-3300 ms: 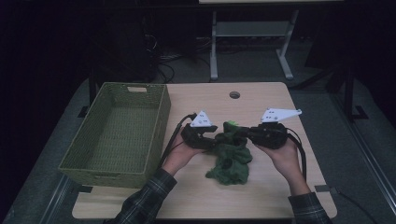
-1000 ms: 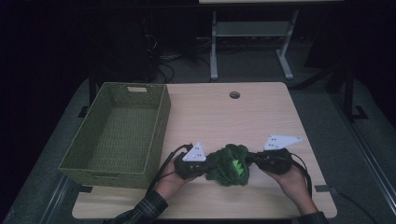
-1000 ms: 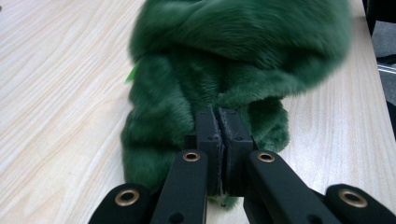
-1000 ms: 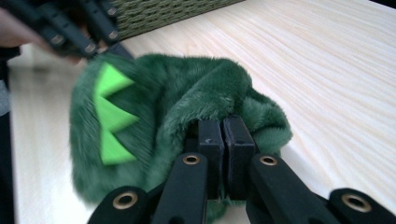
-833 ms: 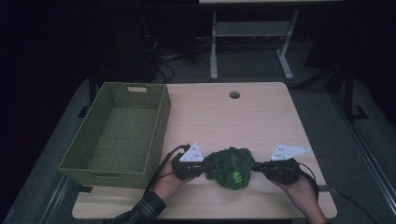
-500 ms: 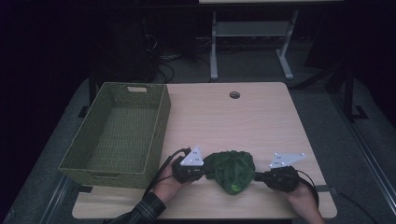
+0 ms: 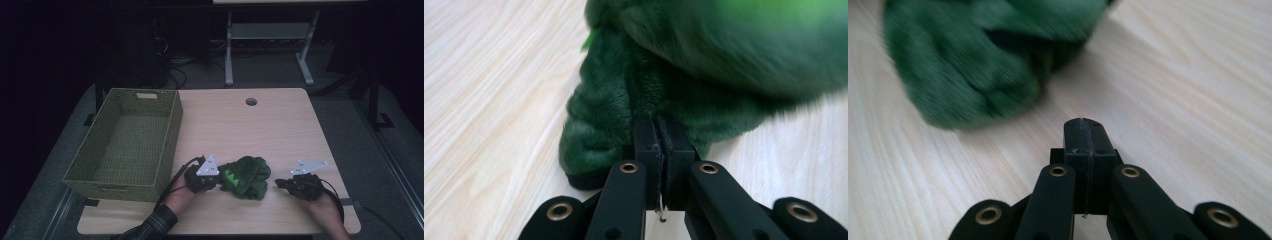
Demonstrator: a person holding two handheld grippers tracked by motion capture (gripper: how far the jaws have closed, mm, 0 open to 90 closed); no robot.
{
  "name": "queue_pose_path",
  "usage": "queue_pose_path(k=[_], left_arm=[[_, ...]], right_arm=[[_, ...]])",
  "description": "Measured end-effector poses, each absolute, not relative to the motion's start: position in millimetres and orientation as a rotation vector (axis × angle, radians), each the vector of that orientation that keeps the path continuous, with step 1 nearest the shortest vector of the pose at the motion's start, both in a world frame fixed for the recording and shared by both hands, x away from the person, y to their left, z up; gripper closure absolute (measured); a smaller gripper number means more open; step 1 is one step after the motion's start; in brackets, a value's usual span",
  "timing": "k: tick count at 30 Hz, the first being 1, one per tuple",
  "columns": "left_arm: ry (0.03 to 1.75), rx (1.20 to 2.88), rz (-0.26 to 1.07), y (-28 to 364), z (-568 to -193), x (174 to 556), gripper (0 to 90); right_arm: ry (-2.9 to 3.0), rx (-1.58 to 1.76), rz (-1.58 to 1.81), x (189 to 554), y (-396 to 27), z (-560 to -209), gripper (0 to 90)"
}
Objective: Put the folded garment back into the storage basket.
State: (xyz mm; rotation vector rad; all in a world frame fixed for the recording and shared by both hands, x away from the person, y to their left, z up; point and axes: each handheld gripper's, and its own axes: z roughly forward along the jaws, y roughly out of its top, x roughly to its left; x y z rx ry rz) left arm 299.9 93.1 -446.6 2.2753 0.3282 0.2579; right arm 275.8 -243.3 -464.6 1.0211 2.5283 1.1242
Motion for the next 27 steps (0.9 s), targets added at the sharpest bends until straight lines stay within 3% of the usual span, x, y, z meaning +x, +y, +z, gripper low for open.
queue_pose_path(k=[4, 11, 18, 20, 23, 27], left_arm=[[0.305, 2.278, 0.259, 92.5, -445.5, 297.6, 87.4], [0.288, 2.266, 0.263, 92.7, -443.6, 295.2, 87.2], [0.279, 2.259, 0.265, 92.3, -442.7, 293.4, 87.2], [0.277, 2.253, 0.263, 91.9, -442.2, 292.3, 87.2], [0.265, 2.251, 0.264, 91.6, -441.0, 290.3, 87.2], [0.258, 2.247, 0.251, 93.5, -441.1, 287.3, 87.3]], right_arm=[[2.497, 1.022, 1.197, 277.3, -243.0, -457.5, 89.1], [2.406, 1.008, 1.408, 284.8, -243.2, -428.1, 70.6], [2.445, 0.934, 1.549, 295.6, -221.7, -410.1, 63.4], [2.48, 0.937, 1.528, 298.9, -216.3, -413.0, 66.9], [2.531, 0.937, 1.414, 300.2, -212.1, -420.8, 85.1], [2.538, 0.883, 1.39, 284.2, -219.2, -417.4, 87.3]])
